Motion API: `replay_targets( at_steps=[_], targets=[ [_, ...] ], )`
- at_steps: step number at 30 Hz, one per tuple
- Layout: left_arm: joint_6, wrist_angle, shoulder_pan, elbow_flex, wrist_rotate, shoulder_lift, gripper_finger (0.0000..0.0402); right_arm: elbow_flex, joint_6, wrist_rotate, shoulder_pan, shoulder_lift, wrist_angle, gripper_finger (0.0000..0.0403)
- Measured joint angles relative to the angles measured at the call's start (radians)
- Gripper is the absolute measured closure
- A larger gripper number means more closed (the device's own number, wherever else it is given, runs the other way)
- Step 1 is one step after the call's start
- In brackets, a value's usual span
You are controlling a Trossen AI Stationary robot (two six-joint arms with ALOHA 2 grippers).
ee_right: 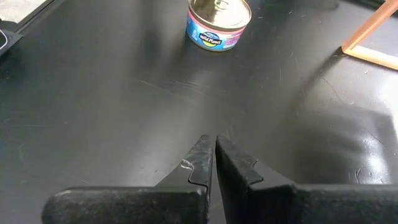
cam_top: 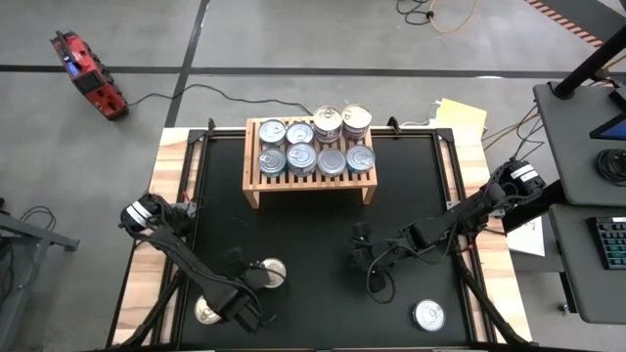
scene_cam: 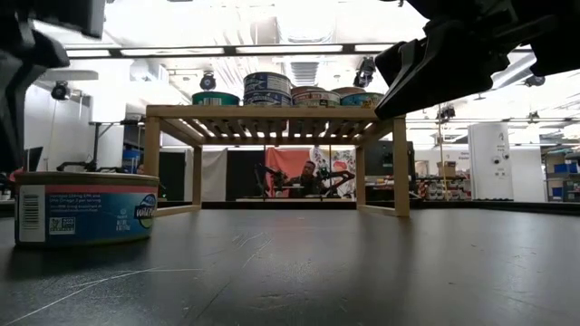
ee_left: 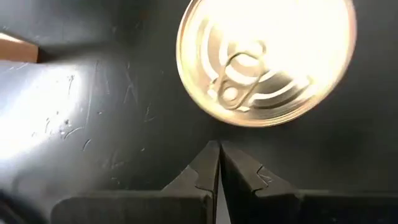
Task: Stack canned seafood by type on shelf
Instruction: Stack the blue and pink tuna can on top of the blue and pink tuna can
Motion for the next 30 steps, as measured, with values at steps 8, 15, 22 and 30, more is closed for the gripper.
replay_targets(
  at_steps=[8, 15, 22, 30],
  targets=[
    [0.005, 0.132, 0.005, -0.09, -0.024, 0.0, 0.0401, -0.001, -0.002, 0.0, 0.0, 0.009, 0.001, 0.039],
    [0.045, 0.267, 0.013, -0.129, -0.179, 0.0, 0.0401, -0.001, 0.011, 0.0, 0.0, 0.009, 0.001, 0.039],
    [0.158, 0.493, 0.071, -0.166, -0.293, 0.002, 0.0401, -0.001, 0.052, 0.0, -0.002, 0.01, 0.01, 0.039],
    [0.341, 0.782, 0.137, -0.208, -0.395, 0.024, 0.0401, -0.001, 0.147, 0.0, -0.005, 0.01, 0.016, 0.039]
  ],
)
